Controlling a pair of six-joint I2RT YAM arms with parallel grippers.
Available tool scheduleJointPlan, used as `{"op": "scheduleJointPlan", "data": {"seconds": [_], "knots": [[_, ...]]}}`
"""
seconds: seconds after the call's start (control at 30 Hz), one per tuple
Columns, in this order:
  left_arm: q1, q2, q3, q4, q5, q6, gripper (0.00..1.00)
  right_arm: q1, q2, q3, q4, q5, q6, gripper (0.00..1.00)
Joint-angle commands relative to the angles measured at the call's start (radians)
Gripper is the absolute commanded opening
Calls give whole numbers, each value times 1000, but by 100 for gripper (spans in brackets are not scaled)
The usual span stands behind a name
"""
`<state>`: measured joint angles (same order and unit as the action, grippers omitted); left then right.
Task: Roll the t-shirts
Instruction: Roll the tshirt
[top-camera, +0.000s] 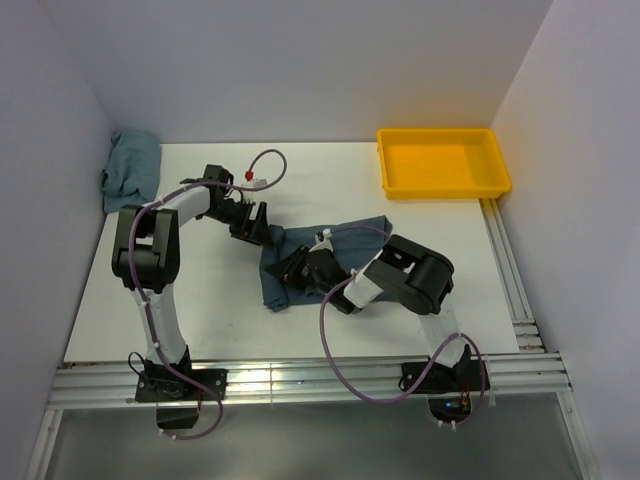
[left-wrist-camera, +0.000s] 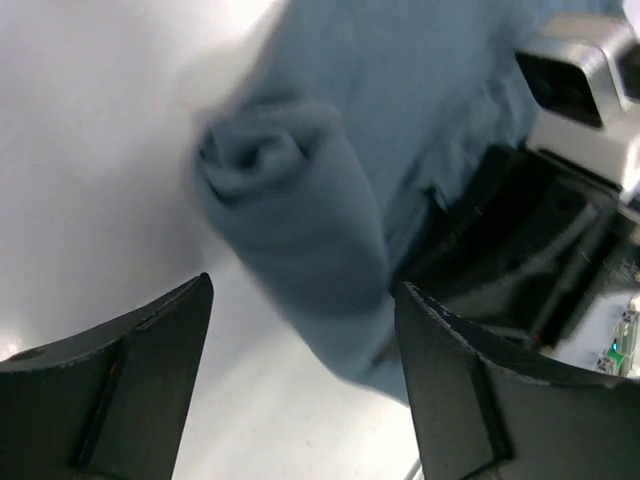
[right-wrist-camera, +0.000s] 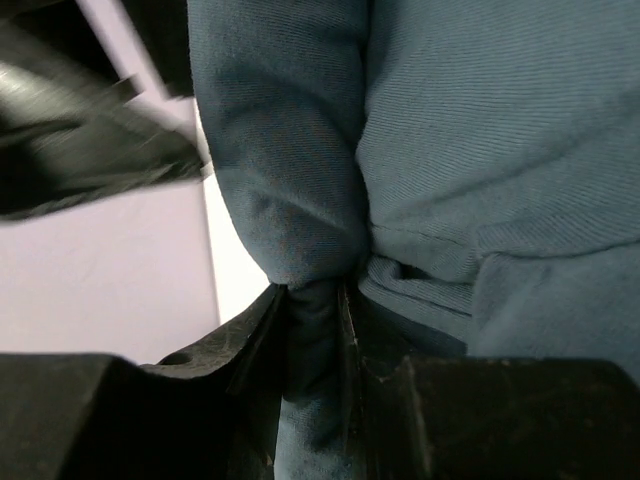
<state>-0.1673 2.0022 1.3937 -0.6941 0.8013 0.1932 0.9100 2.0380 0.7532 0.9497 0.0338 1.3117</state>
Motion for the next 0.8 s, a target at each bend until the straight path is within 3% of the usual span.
{"op": "scheduleJointPlan", "data": {"seconds": [0.0,0.13,0.27,0.3,0.37,0.4,0.47,0.5,0.6,0.77], "knots": [[-1,41,-10,109,35,-26,77,3,30,3,92,-72,40,29],[-6,61,-2,143,-7,-73,69,3,22,-6,87,-72,38,29],[-9,46,-4,159,-47,-101,41,4,-11,-15,46,-55,21,31],[-11,41,-2,156,-57,-109,27,6,-25,-6,-30,-35,-3,34],[-17,33,14,128,-89,-106,16,19,-73,18,-138,6,-44,38],[-26,27,18,122,-103,-110,8,27,-91,61,-284,56,-90,43],[-38,9,19,113,-163,-120,0,62,-136,118,-443,135,-161,47],[-52,1,16,110,-172,-120,0,81,-145,194,-624,232,-182,52],[-83,-20,22,90,-226,-124,0,148,-153,361,-941,371,-235,57],[-116,-20,62,41,-272,-132,0,210,-118,553,-1235,572,-279,58]]}}
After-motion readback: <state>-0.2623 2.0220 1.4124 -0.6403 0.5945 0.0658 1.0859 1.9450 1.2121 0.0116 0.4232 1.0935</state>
